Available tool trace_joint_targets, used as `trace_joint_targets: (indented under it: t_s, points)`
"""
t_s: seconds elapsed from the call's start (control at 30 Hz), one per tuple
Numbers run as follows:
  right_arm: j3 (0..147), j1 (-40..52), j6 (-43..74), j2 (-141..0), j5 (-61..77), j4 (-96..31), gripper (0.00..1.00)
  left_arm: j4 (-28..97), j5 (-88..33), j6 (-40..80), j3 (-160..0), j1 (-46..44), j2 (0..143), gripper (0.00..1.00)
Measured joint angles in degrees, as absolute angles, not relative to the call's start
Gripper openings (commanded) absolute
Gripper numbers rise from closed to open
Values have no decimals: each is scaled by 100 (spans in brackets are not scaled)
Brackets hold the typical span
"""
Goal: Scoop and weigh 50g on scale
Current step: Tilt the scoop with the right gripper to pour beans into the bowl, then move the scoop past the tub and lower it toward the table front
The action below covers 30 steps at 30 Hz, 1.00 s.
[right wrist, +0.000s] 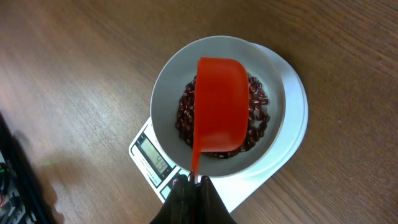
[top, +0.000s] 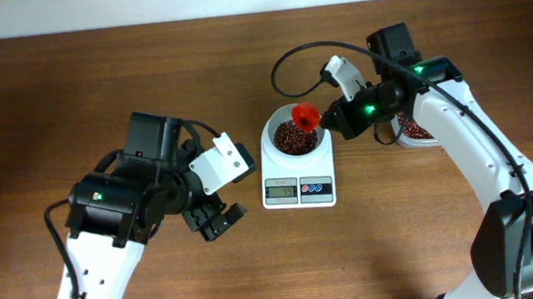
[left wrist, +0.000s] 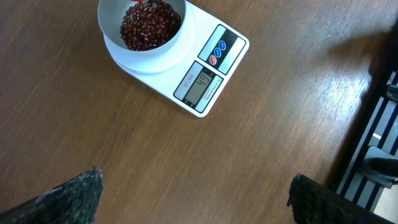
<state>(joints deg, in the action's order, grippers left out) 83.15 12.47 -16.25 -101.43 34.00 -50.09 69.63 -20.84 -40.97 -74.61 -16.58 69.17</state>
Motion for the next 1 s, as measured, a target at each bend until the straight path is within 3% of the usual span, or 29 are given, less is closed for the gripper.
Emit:
trace_joint_targets:
  t_s: [0.57, 0.7, 0.8, 0.9, 1.0]
  points:
    - [8324, 1190, -1476, -10143, 3607, -5078, 4, 6963, -2082, -4097, -7461, -1658, 6917, 99]
    - [8541, -375, -1382, -10016, 4762, -5883, 4, 6958, -2082, -4097, -7461, -1658, 6917, 99]
    - [8578, -1483, -1402, -9915, 4899, -6595, 4, 6971, -2084, -4097, -7461, -1658, 6917, 99]
    - [8584, -2366, -1542, -9904, 4270, -6858, 4, 6965, -2084, -4097, -7461, -1658, 6917, 99]
    - [8582, -2410, -1494, -9902, 2740, -6386, 4, 6967, -2082, -4097, -7461, -1658, 6917, 99]
